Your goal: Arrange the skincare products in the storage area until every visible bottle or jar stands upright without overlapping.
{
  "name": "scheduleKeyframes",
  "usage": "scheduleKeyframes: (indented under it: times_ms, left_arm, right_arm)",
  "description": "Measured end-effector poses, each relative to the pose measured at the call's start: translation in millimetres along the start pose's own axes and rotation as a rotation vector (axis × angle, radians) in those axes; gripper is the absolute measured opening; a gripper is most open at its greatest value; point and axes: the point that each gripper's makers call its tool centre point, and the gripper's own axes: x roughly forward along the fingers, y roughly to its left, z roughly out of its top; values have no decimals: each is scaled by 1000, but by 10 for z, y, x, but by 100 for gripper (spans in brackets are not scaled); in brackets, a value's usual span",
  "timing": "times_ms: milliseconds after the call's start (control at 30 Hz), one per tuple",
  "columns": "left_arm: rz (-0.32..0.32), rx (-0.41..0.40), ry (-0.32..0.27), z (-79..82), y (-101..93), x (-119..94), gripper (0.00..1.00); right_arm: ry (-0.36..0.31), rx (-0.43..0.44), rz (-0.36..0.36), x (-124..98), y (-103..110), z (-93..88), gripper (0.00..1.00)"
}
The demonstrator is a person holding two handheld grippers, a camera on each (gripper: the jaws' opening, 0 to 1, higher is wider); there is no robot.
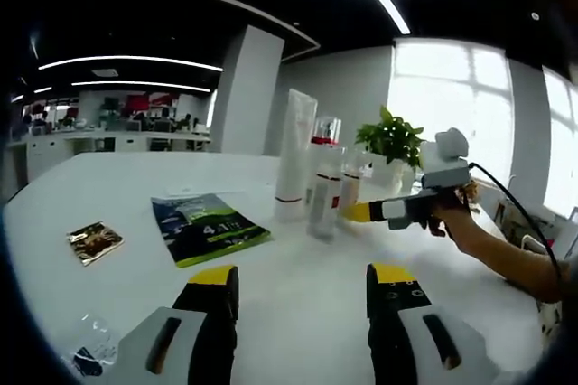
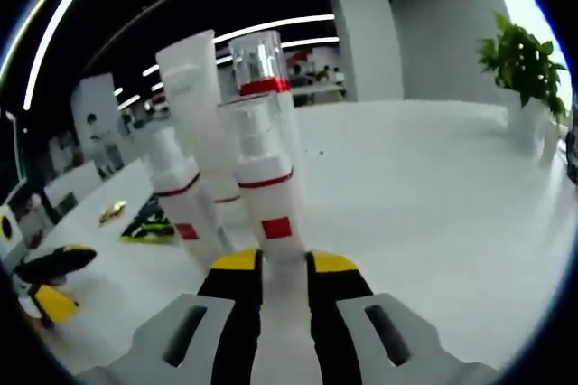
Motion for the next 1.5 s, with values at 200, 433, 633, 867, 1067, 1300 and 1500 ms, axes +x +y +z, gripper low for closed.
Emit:
scheduleKeyframes:
  times_ms: [200,433,633,867,1067,1300,1500]
  left_arm:
    - [1,2,0,-7,-26,-11,59]
    - [2,-1,-2,33,79,17,59]
    - [2,0,-5,23,28,-3,59]
    - [4,-1,-5,7,-19,-18,59]
    - [4,-2,-7,0,-44,-28,59]
    - [7,-6,-16,19,-10,-26,59]
    - [10,-4,-21,13,-28,-39,59]
  right_arm:
    - [-5,-56,10,40,35,-5,21]
    - [5,-52,20,22,56,-30,19]
    - [1,-57,16,10,54,-24,19]
    - [-1,-60,1,30,2,-11,18]
    - [0,-58,5,12,8,-13,18]
    - [-14,-50,14,-84,10,1,18]
    - [-33,-72,61,-202,101,45,34]
